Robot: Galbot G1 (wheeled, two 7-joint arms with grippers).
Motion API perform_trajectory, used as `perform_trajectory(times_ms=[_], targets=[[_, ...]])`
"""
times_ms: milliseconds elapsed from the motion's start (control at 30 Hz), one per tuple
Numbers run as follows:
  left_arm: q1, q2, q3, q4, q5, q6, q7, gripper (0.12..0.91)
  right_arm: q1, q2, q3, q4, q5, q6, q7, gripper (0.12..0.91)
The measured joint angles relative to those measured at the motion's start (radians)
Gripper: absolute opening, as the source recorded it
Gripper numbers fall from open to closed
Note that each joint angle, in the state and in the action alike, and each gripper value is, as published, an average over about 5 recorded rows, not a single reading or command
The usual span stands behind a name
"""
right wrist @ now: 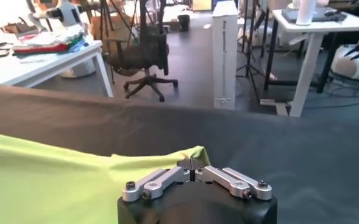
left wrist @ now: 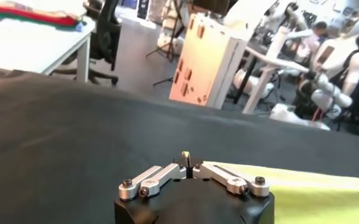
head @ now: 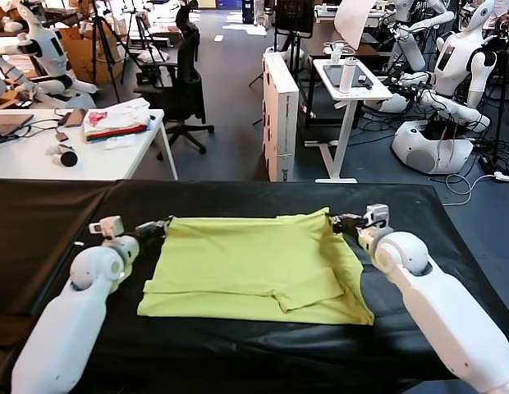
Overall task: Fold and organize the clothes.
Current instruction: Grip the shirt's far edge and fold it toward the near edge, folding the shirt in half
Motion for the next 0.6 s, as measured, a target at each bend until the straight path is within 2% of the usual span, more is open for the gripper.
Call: perform_trajectory(times_ms=[333, 467, 600], targets=[[0.205, 0.02, -0.116, -0.264, -0.034, 0.017, -0.016, 0.164, -0.243, -0.059, 0.125, 0.226, -0.006, -0.092, 0.054, 0.139], [0.299, 0.029, -0.154, -0.335, -0.03, 0.01, -0.01, 0.165, -0.309, -0.077, 0.154, 0.273, -0.011, -0.14, 0.071, 0.139], [0.391, 0.024, -0.182, -0.381, -0.021, -0.001, -0.005, 0.165, -0.355, -0.093, 0.177, 0.297, -0.011, -0.153, 0.074, 0.139]])
